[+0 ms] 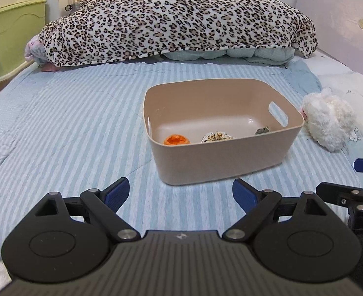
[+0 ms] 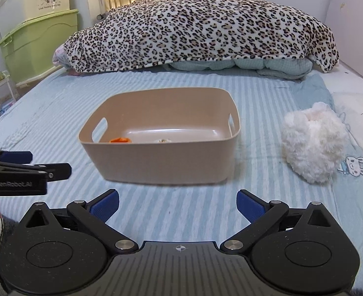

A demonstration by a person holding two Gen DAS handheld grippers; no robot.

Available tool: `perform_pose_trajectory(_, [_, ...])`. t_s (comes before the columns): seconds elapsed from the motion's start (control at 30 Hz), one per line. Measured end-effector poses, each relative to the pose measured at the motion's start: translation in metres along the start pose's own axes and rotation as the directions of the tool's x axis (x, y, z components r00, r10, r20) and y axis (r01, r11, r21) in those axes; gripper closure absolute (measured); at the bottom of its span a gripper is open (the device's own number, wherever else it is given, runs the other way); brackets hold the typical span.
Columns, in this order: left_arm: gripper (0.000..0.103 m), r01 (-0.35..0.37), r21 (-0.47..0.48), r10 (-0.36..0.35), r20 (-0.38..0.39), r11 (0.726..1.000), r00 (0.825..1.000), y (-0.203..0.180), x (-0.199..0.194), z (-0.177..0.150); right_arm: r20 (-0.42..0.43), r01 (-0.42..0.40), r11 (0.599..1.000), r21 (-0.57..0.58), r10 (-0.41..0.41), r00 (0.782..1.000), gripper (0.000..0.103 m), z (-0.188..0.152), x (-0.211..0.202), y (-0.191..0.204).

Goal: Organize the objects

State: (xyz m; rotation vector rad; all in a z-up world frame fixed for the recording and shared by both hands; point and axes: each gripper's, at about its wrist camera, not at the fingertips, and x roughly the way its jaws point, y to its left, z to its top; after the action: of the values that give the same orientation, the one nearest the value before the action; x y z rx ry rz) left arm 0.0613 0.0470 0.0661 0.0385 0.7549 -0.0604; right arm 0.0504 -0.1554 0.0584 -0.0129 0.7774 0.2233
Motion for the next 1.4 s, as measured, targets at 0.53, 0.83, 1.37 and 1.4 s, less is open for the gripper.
perform_pose_trajectory(0.53, [0.012,0.016,0.005,-0.016,0.004,1.0,1.0,-0.004,-0.033,-0.033,-0.012,-0.023,1.0,0.0,0.023,1.0,0.0,-0.031,-0.023,0.012])
perform_pose_trajectory(0.83, [0.012,0.006,0.007,-0.006,0.002,1.0,1.0,-0.009,-0.045,-0.049,-0.023,-0.023,1.0,0.015,0.023,0.999,0.0,-0.042,-0.032,0.013])
perform_pose_trajectory(1.37, [0.008,0.031,-0.001,-0.031,-0.035,1.0,0.999,-0.014,-0.05,-0.062,-0.06,-0.04,0.998,0.04,0.043,0.997,0.0,-0.057,-0.035,0.009])
perform_pose_trajectory(1.4, [0.008,0.033,-0.003,-0.033,-0.037,0.999,0.999,-0.014,-0.05,-0.062,-0.061,-0.038,0.998,0.043,0.041,0.997,0.0,-0.057,-0.035,0.007])
